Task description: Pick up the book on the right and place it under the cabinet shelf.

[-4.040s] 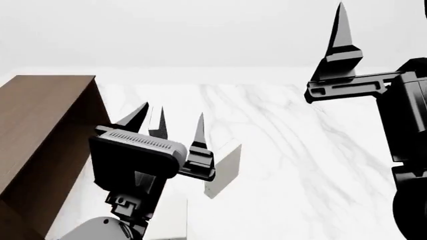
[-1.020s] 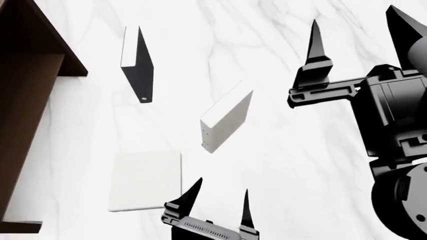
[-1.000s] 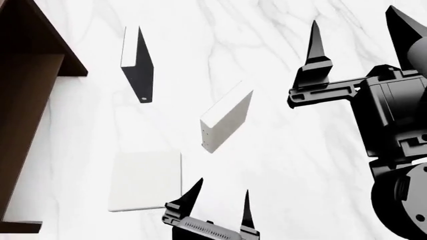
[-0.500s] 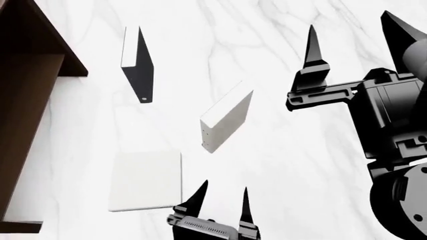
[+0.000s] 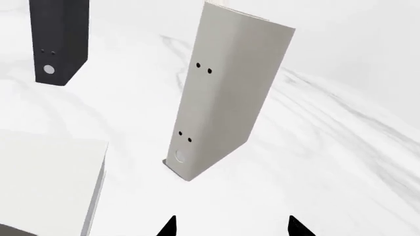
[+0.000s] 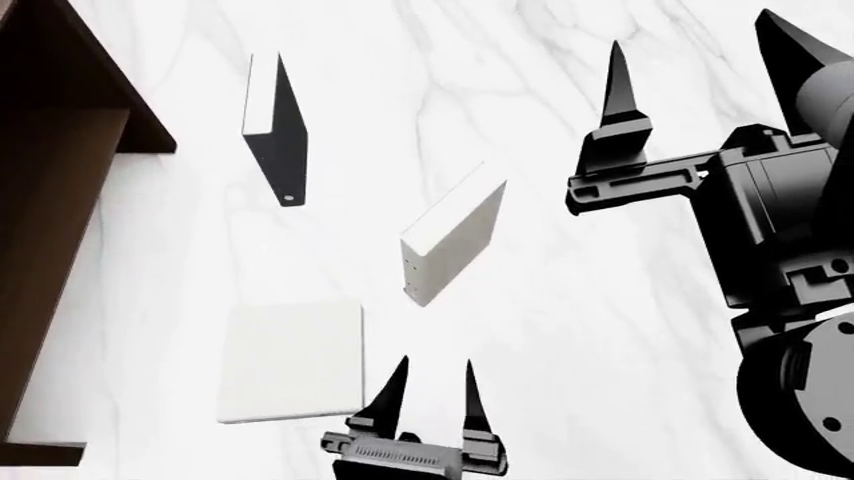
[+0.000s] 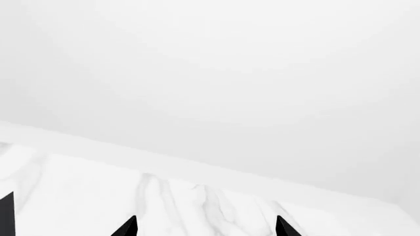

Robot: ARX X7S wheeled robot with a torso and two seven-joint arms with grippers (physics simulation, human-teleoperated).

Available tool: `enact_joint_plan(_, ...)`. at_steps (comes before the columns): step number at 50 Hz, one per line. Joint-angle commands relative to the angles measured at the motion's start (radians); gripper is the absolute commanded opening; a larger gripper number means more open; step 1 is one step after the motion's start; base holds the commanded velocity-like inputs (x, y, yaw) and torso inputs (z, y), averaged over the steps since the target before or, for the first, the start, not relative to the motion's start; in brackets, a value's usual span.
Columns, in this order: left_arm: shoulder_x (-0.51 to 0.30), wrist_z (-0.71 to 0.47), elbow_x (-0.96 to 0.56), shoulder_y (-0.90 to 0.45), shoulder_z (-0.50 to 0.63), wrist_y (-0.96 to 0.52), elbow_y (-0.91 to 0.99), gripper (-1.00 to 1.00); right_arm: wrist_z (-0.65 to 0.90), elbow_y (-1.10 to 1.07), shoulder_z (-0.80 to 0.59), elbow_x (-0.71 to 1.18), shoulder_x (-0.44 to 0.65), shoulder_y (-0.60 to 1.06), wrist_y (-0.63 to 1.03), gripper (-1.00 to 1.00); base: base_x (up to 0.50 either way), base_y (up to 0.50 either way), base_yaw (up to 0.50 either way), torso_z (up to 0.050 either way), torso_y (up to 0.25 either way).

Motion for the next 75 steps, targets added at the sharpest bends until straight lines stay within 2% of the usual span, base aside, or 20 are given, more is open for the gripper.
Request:
enact_joint_plan(1, -0.002, 0.193, -0.289, -0.033, -0.016, 0.011, -0.155, 1.00, -0.001, -0.007, 0.004, 0.006, 0.002, 0.012, 0.008, 1.00, 0.00, 0.00, 0.00, 0.000, -0.011)
enact_joint_plan(19, -0.017, 0.064, -0.278, -0.053, -0.077, 0.018, -0.216, 1.00, 0.002, -0.012, 0.014, 0.017, 0.002, 0.013, 0.011, 1.00, 0.01, 0.00, 0.00, -0.003, -0.005)
enact_joint_plan(75, -0.081, -0.112, -0.298, -0.069, -0.180, 0.075, -0.222, 1.00, -0.006, -0.026, 0.039, 0.046, 0.018, 0.007, 0.007, 1.00, 0.01, 0.00, 0.00, -0.003, -0.005)
